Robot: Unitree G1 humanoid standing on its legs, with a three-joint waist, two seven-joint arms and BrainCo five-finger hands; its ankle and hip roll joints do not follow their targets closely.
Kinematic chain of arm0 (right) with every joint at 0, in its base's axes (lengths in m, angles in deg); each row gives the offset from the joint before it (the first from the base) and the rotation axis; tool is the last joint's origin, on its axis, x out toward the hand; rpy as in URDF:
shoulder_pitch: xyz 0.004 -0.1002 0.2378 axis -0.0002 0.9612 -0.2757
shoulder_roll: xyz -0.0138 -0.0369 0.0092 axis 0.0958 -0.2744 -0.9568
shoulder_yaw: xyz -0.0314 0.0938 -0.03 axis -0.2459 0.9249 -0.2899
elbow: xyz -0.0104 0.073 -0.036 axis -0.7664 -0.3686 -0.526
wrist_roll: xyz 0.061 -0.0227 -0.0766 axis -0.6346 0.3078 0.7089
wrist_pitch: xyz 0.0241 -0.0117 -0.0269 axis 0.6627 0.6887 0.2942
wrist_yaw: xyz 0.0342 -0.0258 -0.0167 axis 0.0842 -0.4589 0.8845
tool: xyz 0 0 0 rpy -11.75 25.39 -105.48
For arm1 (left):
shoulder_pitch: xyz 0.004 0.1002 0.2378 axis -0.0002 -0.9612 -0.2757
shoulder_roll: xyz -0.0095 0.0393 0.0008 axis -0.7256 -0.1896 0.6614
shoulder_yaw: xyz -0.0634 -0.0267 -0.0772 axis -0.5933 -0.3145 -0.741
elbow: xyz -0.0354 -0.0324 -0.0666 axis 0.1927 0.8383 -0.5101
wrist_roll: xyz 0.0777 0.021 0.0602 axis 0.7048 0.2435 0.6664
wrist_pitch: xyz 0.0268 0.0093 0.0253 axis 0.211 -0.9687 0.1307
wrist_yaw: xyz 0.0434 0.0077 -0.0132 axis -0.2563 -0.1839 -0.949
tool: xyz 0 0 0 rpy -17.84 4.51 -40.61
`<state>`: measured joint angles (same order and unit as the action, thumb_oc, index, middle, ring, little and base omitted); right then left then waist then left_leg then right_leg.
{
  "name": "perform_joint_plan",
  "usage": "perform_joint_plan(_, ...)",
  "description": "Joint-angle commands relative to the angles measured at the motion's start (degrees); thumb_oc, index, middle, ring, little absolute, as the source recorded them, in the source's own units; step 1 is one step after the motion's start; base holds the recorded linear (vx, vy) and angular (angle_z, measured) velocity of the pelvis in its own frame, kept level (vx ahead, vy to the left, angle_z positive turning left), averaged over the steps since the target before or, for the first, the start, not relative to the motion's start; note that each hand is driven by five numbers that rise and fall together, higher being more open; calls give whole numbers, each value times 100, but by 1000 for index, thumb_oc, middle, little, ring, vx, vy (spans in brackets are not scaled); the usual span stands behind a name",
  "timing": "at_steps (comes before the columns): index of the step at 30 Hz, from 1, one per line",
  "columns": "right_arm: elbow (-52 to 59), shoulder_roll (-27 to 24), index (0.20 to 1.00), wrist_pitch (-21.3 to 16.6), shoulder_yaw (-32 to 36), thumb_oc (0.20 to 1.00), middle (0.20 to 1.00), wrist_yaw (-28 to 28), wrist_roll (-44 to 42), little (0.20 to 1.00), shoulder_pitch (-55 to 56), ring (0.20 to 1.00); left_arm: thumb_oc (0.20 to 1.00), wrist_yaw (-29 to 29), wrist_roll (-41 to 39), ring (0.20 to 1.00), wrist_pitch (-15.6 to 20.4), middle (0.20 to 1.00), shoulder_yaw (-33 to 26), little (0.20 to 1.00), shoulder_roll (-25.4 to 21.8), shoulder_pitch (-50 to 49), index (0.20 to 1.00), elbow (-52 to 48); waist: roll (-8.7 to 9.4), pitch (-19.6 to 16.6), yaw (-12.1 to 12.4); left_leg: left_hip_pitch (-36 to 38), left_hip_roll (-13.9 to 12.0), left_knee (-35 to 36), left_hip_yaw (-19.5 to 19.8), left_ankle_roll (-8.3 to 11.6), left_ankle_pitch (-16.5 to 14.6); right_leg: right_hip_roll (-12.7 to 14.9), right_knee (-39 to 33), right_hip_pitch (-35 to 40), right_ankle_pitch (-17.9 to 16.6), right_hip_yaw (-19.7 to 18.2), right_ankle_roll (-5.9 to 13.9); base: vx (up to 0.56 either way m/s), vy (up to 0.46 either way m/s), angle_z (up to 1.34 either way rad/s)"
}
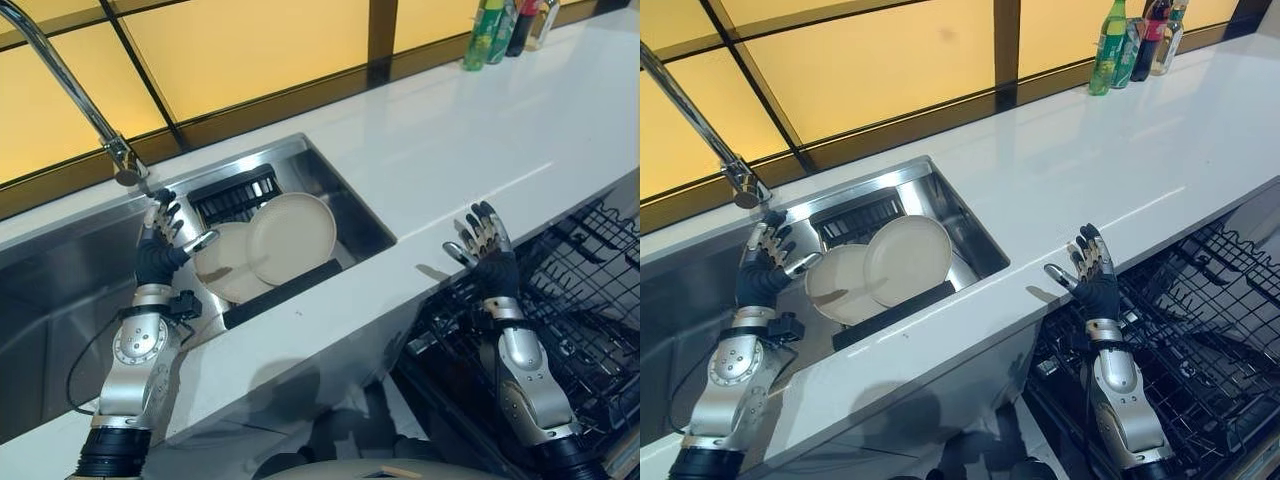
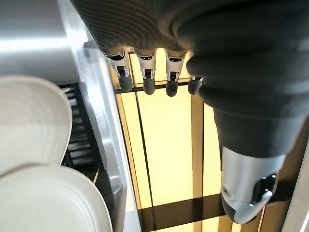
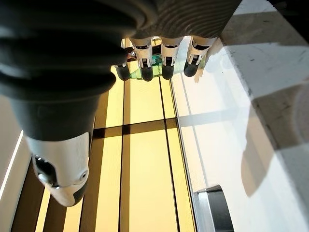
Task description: Pick up plates and place into dishwasher.
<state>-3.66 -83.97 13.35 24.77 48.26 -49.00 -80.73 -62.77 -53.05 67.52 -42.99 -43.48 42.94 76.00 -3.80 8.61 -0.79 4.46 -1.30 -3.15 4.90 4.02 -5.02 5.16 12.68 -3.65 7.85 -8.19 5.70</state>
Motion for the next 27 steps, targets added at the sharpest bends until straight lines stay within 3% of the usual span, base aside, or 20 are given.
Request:
perform_joint_plan(1, 71, -124, 1000, -66, -31, 1000, 1000, -68, -200, 1000, 136, 1000, 1000, -199, 426, 1000, 422, 1000, -124, 1000, -551, 500, 1000, -110, 106, 36, -110, -822, 482, -139, 97, -240, 411, -65, -609, 308, -320, 392, -85, 56, 93, -7)
perform_joint_plan(8, 2, -324, 1000, 74, -145, 1000, 1000, -238, -125, 1000, -188, 1000, 1000, -438, 912, 1000, -108, 1000, 116, 1000, -929, 1065, 1000, 358, -82, 237, -224, -1038, 637, -351, -11, -312, 323, 43, -463, 3, -342, 218, 10, 41, 115, -8)
perform_joint_plan(15, -11, -542, 1000, 142, -215, 1000, 1000, -283, -80, 1000, -414, 1000, 1000, -690, 856, 1000, -121, 1000, 346, 1000, -1210, 1573, 1000, 1182, -174, 521, -348, -1336, 714, -627, -138, -347, 265, 111, -286, -328, -364, 85, 54, 7, 100, -9)
perform_joint_plan(19, -80, -635, 1000, 83, -304, 1000, 1000, -391, -47, 1000, -708, 1000, 1000, -820, 811, 1000, -20, 1000, 537, 1000, -1290, 1943, 1000, 1593, -158, 807, -408, -1707, 741, -907, -239, -359, 239, 110, -82, -726, -409, -16, 54, -75, 66, -13)
perform_joint_plan(27, -121, -593, 1000, 104, -402, 1000, 1000, -526, 143, 1000, -1176, 1000, 1000, -933, 741, 1000, -177, 1000, 795, 1000, -1494, 2583, 1000, 1935, -108, 1358, -510, -2248, 692, -1220, -470, -413, 178, 147, 34, -1289, -605, -193, 57, -77, 56, -16)
